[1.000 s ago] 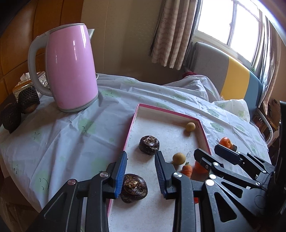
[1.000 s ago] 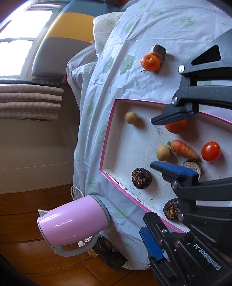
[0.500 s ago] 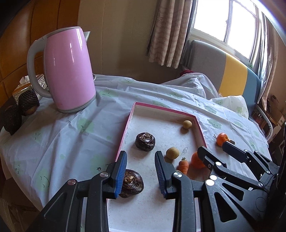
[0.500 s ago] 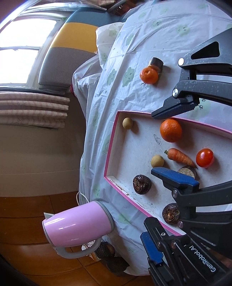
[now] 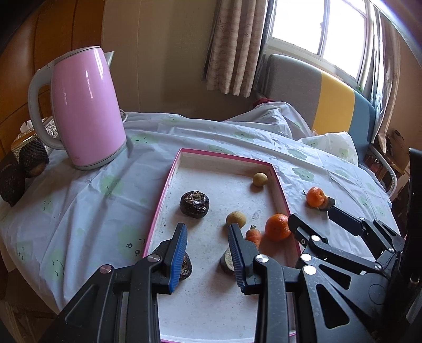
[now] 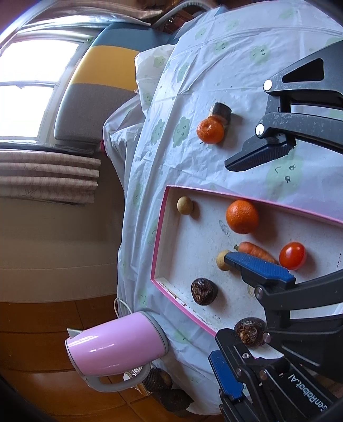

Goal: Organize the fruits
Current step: 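Move both grippers toward the mandarin and the eggplant chunk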

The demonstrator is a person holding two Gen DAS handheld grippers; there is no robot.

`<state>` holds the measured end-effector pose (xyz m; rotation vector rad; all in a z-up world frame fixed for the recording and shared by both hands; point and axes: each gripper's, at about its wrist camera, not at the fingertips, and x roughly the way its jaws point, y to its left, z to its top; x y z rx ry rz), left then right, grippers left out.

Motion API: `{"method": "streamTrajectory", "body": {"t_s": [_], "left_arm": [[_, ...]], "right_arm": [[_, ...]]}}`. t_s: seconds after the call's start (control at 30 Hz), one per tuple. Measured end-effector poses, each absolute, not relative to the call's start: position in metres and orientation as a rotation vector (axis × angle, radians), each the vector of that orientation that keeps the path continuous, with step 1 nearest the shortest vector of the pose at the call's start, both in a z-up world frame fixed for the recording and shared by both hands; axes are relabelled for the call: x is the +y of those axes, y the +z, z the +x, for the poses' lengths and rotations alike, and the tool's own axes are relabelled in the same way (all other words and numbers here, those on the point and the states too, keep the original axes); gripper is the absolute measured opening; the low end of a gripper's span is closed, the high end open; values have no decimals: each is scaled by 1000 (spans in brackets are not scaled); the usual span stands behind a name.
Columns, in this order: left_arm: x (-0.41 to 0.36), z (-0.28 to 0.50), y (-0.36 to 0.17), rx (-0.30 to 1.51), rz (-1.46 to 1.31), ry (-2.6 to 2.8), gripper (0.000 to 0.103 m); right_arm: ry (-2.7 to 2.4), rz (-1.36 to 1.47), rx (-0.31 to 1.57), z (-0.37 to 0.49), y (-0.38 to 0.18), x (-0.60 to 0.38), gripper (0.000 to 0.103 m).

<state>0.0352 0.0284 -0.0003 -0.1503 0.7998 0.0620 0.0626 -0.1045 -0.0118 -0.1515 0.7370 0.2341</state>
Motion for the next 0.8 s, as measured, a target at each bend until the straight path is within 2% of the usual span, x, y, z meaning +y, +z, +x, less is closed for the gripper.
{"method": "streamTrajectory", "body": {"t_s": [0.8], "left_arm": [[-23, 39, -2, 822, -55, -58, 32]], "right_arm": [[-23, -77, 712, 67, -9, -197, 66]]}}
